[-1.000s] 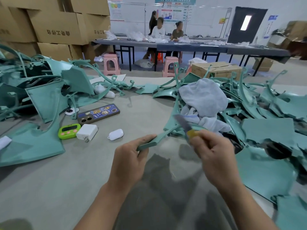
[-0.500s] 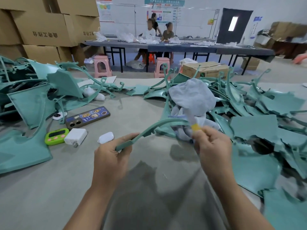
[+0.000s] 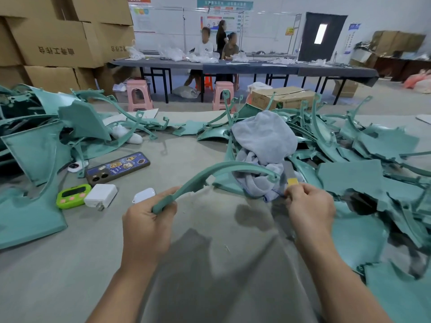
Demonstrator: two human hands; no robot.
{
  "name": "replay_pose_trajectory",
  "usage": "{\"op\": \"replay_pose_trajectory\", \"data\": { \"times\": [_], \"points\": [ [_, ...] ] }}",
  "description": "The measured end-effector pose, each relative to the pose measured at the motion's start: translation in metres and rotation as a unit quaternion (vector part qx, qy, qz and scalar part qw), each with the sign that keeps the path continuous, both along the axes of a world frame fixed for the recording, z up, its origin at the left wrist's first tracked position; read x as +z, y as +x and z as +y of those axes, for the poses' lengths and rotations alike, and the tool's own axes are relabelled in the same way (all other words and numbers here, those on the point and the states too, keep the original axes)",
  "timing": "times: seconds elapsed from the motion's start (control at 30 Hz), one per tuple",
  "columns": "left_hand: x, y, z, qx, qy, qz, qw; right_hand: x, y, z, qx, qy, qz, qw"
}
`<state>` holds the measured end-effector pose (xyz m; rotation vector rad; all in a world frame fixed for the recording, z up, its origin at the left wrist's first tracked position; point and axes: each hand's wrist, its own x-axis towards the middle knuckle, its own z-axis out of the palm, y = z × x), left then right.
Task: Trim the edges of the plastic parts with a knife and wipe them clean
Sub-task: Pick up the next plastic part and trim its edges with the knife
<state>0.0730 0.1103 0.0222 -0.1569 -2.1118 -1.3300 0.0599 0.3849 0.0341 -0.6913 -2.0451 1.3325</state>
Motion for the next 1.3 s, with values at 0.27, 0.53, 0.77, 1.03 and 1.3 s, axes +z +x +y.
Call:
{"op": "replay_pose_trajectory", "data": {
  "times": [0.27, 0.53, 0.77, 1.03, 1.3],
  "points": [
    [0.008, 0.013, 0.008, -0.062, -0.049, 0.012, 0.997, 0.005, 0.026, -0.055, 0.298, 0.010, 0.143, 0.944],
    [-0.003, 0.000, 0.000, 0.009, 0.030, -0.056, 0.998, -0.002, -0.001, -0.002, -0.010, 0.037, -0.064, 0.997],
    [-0.002, -0.009, -0.002, -0.033, 0.231, -0.202, 0.951, -0.002, 0.011, -0.034, 0.132, 0.075, 0.096, 0.984],
    [0.005, -0.005, -0.003, -0.132, 0.372, -0.345, 0.852, -0.010, 0.020, -0.043, 0.270, 0.210, 0.099, 0.935],
    [0.009, -0.004, -0.002, -0.160, 0.372, -0.388, 0.828, -0.009, 0.006, -0.022, 0.058, 0.265, 0.019, 0.962]
  ]
}}
